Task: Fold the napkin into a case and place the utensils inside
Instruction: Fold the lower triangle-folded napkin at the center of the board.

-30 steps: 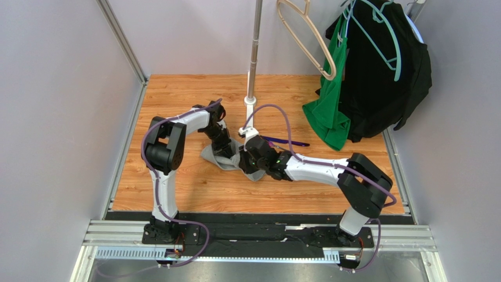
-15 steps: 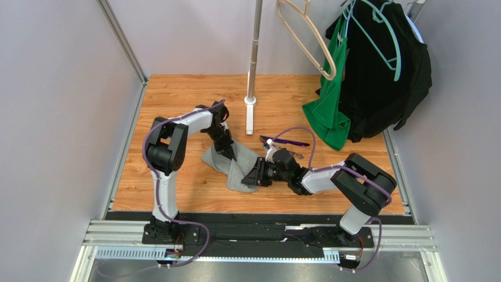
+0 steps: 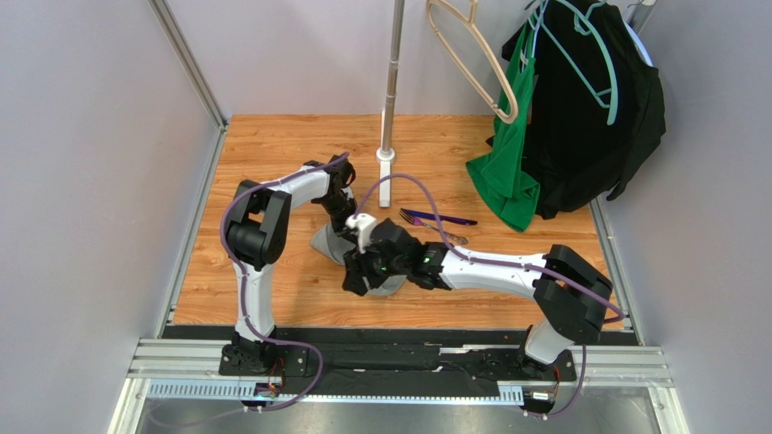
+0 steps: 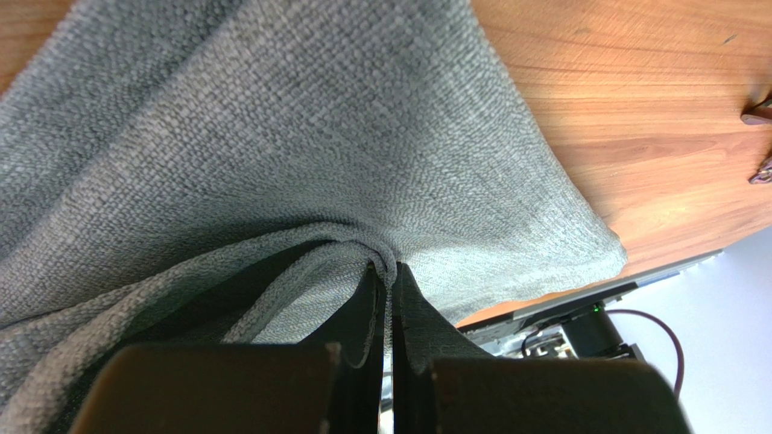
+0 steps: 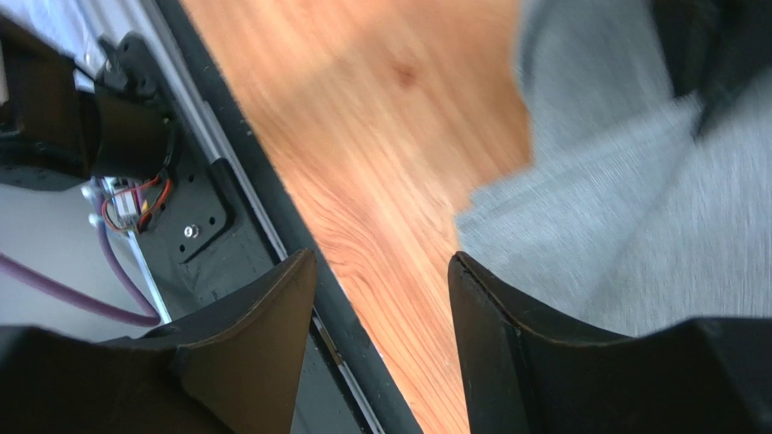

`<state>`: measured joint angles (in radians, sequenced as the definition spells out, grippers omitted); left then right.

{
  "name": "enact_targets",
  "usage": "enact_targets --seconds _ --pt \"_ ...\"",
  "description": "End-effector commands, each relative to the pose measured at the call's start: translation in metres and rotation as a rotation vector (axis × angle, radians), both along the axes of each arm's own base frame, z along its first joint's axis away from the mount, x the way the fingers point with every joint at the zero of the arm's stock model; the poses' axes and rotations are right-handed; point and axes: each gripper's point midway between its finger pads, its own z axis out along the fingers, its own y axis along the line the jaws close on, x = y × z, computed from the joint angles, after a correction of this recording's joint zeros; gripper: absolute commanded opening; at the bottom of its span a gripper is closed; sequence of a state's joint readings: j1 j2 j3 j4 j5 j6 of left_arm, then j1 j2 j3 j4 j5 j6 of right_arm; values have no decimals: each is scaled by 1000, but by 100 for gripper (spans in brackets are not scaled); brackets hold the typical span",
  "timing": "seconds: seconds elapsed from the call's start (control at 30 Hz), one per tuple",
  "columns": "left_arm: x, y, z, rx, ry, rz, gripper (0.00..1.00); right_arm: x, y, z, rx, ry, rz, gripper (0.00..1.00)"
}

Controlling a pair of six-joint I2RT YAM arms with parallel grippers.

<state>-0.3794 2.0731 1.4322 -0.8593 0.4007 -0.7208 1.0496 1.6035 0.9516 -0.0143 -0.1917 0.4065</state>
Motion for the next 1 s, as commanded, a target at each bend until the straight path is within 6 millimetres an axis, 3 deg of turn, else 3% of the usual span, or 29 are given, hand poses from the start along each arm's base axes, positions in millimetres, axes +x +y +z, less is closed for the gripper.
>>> enact_targets --seconds 0.0,0.03,0.23,0.47,0.63,0.77,0.8,0.9,0.97 --pt "19 4 -14 55 -73 3 0 -4 -18 -41 -354 -165 182 58" --pt "19 4 -15 56 -72 -1 0 -1 -3 -29 -340 -173 204 56" --pt "18 5 -15 58 -75 -14 0 3 -1 -59 -455 -174 213 55" --pt "18 3 -17 45 -69 -18 0 3 -5 -80 -537 -186 226 55" --pt "19 3 -15 47 -78 -20 0 3 3 -91 -548 -171 229 54" --pt "18 5 -16 54 -73 -21 0 4 3 -101 -575 -160 223 38" --pt "17 6 -16 55 -72 -21 0 5 2 -102 -584 -161 218 29" --pt "17 8 -18 62 -72 -19 0 7 5 -94 -575 -180 195 6" --pt "17 9 -19 60 -68 -15 0 10 13 -74 -520 -193 162 0"
